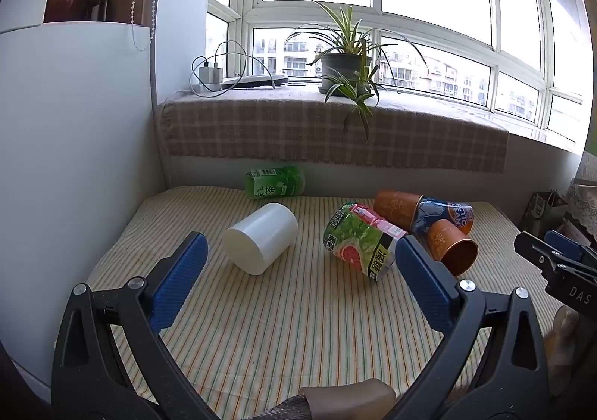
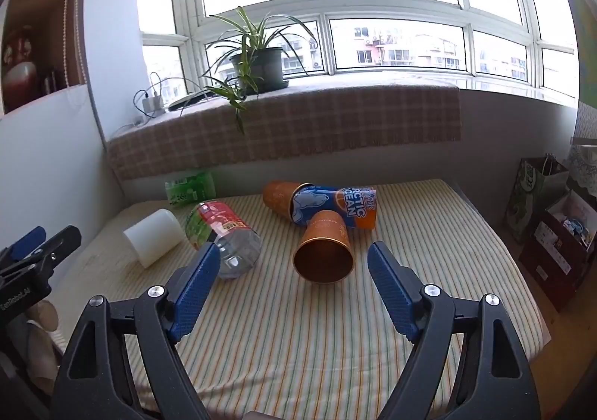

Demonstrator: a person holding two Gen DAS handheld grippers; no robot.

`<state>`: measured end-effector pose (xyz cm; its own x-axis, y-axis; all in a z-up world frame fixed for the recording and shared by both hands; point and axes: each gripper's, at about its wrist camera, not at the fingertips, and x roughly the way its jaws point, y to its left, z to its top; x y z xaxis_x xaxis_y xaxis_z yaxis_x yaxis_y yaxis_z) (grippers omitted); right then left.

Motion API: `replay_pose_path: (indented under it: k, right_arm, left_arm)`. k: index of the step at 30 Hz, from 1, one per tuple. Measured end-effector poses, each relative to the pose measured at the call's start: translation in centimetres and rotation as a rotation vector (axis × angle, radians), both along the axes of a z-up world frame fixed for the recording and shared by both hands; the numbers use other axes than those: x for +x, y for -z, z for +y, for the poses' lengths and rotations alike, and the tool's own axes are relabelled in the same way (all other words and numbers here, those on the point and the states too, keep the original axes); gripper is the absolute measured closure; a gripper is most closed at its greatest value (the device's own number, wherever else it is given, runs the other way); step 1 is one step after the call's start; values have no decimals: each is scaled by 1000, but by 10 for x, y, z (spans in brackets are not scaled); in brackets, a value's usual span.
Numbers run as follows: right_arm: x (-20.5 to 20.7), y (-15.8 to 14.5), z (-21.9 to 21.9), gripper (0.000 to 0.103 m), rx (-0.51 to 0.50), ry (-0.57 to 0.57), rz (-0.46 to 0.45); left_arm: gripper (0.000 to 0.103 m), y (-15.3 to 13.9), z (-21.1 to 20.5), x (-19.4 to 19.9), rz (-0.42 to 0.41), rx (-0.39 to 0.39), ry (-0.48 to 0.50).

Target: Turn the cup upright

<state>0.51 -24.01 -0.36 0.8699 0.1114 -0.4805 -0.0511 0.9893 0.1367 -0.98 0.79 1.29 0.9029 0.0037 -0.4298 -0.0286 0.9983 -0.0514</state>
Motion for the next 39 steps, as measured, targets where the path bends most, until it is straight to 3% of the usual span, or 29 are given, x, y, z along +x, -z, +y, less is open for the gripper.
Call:
replay_pose_path:
  k: [39]
  right_arm:
    - [10, 10, -6, 22, 22, 14, 45]
  left_arm:
    - [1, 1, 1, 5, -6, 5, -3]
